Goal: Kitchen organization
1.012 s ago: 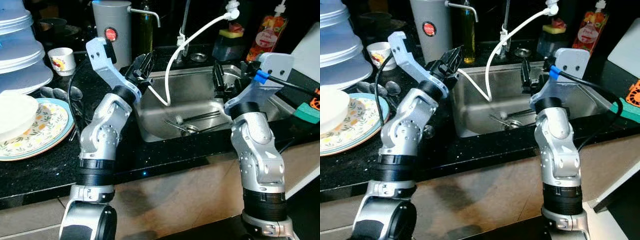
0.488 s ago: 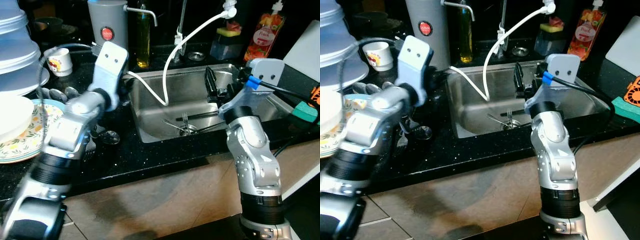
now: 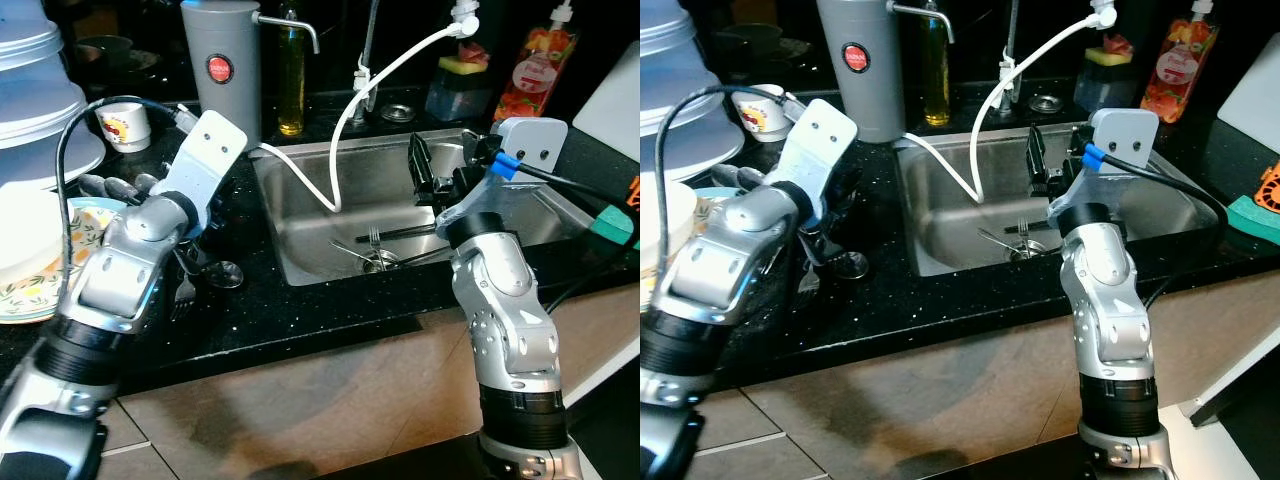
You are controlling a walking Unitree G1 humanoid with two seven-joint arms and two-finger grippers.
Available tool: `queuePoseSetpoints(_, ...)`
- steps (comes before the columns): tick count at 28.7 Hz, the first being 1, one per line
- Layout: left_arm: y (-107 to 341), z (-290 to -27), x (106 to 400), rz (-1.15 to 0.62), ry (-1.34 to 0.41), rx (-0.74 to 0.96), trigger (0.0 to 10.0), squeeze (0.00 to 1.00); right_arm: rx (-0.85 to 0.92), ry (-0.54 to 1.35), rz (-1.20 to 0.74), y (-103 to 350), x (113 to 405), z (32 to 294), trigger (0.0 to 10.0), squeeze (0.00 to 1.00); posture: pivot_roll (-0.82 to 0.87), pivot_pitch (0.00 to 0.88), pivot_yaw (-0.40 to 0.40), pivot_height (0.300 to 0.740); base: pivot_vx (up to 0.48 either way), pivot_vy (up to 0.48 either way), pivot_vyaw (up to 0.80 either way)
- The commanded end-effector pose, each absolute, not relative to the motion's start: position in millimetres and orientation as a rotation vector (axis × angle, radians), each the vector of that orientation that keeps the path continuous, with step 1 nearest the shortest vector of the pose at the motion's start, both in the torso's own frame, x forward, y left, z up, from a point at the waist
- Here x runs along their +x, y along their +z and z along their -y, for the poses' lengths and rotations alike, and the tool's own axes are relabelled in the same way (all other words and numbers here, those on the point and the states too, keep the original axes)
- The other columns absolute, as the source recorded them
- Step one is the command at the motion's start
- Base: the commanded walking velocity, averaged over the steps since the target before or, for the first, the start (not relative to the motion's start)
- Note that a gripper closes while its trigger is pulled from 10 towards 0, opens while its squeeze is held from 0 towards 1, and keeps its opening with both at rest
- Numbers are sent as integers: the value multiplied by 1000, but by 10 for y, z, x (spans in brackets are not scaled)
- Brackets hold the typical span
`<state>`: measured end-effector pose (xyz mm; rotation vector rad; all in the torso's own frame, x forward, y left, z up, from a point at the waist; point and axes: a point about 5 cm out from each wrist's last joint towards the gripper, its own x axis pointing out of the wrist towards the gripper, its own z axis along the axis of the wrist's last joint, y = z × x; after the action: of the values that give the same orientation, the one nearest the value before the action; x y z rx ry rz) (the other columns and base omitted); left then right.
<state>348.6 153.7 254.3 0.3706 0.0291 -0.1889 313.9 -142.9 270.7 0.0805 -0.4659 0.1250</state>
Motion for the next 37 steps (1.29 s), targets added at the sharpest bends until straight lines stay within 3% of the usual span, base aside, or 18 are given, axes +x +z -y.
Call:
queuePoseSetpoints(1, 2439, -1626, 3532, -118, -35, 187, 10000, 0, 74, 173, 454, 2671, 3132, 1381, 10000, 0, 15, 0, -5, 740, 0, 0, 0)
queuePoseSetpoints(7, 2226, -1622, 3312, -196, 175, 82, 10000, 0, 87, 307, 443, 2662, 3046, 1291, 10000, 0, 15, 0, -5, 740, 0, 0, 0)
queuePoseSetpoints(17, 2179, -1642, 2989, -238, 283, 21, 10000, 0, 109, 349, 420, 2633, 3059, 1222, 10000, 0, 42, 2, -28, 740, 0, 0, 0)
queuePoseSetpoints(20, 2097, -1720, 2872, -312, 331, -123, 10000, 0, 118, 358, 411, 2630, 3066, 1217, 10000, 0, 61, 13, -33, 740, 0, 0, 0)
queuePoseSetpoints(33, 1946, -1649, 2793, -448, 247, -264, 10000, 0, 134, 366, 406, 2622, 3082, 1191, 10000, 0, 76, 13, -30, 740, 0, 0, 0)
queuePoseSetpoints(34, 1931, -1632, 2799, -455, 230, -270, 8078, 0, 134, 366, 406, 2622, 3086, 1191, 10000, 0, 71, 8, -26, 740, 0, 0, 0)
queuePoseSetpoints(35, 1912, -1626, 2805, -461, 221, -254, 3216, 0, 135, 365, 407, 2623, 3088, 1192, 10000, 0, 71, 8, -26, 740, 0, 0, 0)
queuePoseSetpoints(36, 1901, -1626, 2811, -466, 217, -243, 3216, 0, 135, 365, 408, 2622, 3092, 1193, 10000, 0, 69, 4, -24, 740, 0, 0, 0)
queuePoseSetpoints(37, 1879, -1633, 2818, -477, 221, -230, 0, 0, 135, 363, 409, 2624, 3092, 1195, 10000, 0, 69, 4, -24, 740, 0, 0, 0)
